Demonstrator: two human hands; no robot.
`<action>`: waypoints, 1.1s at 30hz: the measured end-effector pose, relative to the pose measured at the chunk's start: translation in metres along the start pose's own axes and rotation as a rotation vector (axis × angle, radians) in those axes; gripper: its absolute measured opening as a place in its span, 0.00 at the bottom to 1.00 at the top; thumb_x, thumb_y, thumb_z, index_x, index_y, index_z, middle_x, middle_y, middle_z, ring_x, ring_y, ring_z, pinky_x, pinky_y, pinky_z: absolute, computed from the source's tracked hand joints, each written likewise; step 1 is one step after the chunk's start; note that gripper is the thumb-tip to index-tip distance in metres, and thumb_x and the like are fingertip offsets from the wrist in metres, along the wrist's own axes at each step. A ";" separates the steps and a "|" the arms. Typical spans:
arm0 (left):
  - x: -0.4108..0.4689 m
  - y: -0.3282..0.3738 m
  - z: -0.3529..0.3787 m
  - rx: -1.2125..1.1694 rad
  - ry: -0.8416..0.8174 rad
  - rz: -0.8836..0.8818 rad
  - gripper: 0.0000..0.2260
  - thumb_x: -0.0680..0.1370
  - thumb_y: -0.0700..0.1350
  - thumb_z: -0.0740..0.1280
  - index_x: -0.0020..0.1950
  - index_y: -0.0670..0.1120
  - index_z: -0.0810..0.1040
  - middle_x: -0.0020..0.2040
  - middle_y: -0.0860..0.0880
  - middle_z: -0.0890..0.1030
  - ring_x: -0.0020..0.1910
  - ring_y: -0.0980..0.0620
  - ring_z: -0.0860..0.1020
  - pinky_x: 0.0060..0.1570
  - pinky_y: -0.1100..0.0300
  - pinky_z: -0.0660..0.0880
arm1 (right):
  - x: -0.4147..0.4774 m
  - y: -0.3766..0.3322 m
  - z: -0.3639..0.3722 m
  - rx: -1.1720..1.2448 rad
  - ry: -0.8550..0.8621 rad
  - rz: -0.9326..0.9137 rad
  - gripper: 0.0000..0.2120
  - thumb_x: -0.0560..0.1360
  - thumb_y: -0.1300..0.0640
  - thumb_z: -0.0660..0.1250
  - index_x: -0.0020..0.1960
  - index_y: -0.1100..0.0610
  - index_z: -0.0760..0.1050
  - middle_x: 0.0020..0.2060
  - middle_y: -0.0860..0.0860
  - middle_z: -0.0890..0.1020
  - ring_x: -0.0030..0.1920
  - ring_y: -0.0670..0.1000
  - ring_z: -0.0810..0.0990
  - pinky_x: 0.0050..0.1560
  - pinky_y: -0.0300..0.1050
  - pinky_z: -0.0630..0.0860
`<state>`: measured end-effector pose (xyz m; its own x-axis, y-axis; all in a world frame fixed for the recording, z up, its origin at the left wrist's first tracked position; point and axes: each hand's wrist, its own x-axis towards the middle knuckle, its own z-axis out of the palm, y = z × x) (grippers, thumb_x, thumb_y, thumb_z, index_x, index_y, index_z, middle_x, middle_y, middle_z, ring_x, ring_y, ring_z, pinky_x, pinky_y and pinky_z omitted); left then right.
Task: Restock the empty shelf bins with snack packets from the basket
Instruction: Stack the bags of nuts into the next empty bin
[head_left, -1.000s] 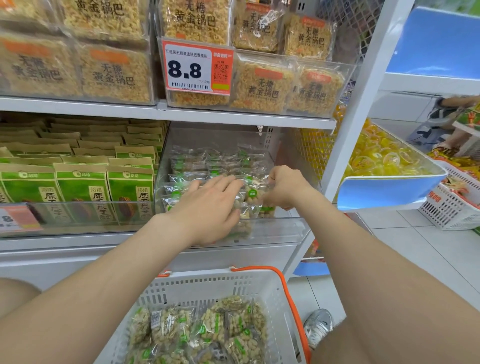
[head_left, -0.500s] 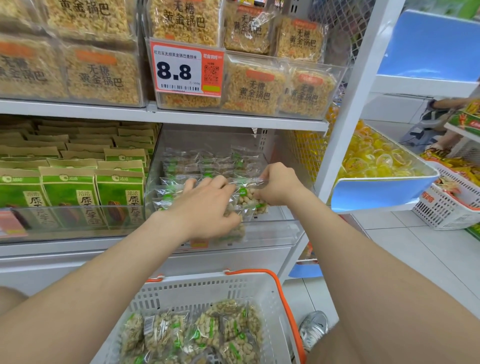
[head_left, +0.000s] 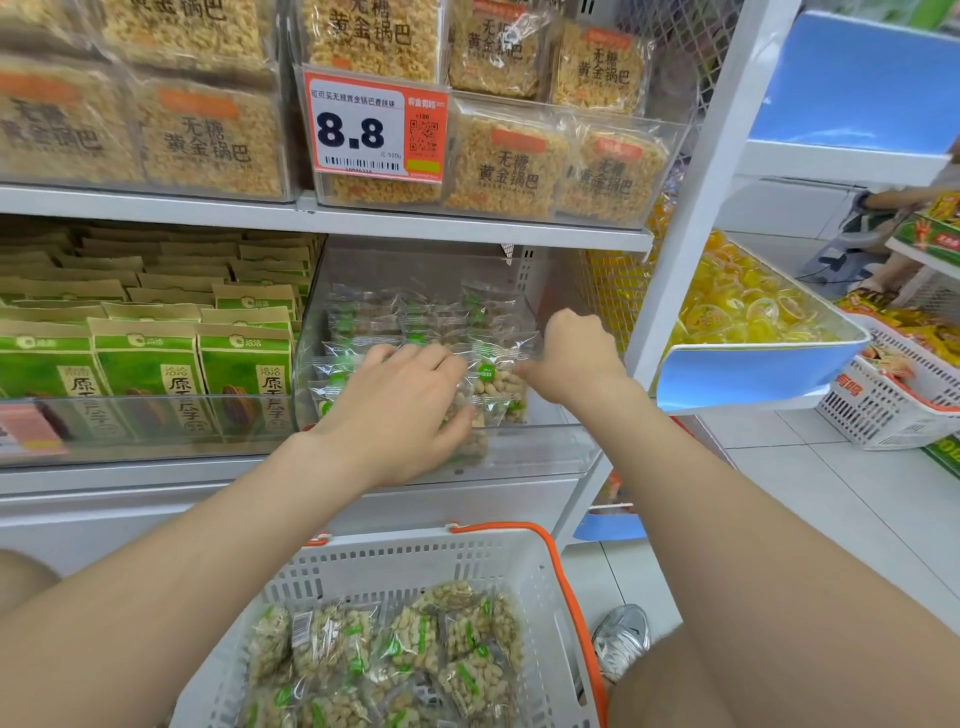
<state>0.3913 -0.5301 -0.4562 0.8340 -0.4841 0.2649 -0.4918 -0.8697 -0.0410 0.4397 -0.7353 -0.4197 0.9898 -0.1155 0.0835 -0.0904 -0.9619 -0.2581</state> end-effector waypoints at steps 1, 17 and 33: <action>-0.004 0.001 -0.002 -0.017 0.065 0.019 0.22 0.81 0.62 0.52 0.64 0.50 0.75 0.59 0.52 0.78 0.58 0.47 0.77 0.61 0.46 0.71 | -0.004 -0.003 -0.003 0.002 0.056 -0.049 0.17 0.78 0.50 0.73 0.45 0.59 0.70 0.46 0.57 0.78 0.46 0.61 0.77 0.41 0.49 0.71; -0.090 0.022 0.024 0.144 -0.386 0.097 0.15 0.82 0.57 0.58 0.45 0.50 0.76 0.40 0.50 0.78 0.41 0.43 0.79 0.37 0.55 0.70 | -0.124 -0.021 0.076 -0.119 -0.560 -0.518 0.08 0.75 0.62 0.65 0.47 0.59 0.84 0.45 0.56 0.85 0.46 0.57 0.81 0.49 0.54 0.82; -0.130 0.013 0.119 0.205 -1.027 0.262 0.06 0.83 0.39 0.60 0.53 0.45 0.76 0.42 0.49 0.76 0.34 0.51 0.74 0.34 0.55 0.72 | -0.188 0.003 0.285 -0.603 -1.048 -0.700 0.27 0.80 0.67 0.66 0.77 0.56 0.65 0.66 0.59 0.77 0.58 0.59 0.82 0.52 0.54 0.82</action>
<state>0.3059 -0.4899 -0.6057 0.5675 -0.4233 -0.7062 -0.7135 -0.6808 -0.1653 0.2847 -0.6460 -0.7103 0.4450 0.4069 -0.7978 0.6834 -0.7300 0.0088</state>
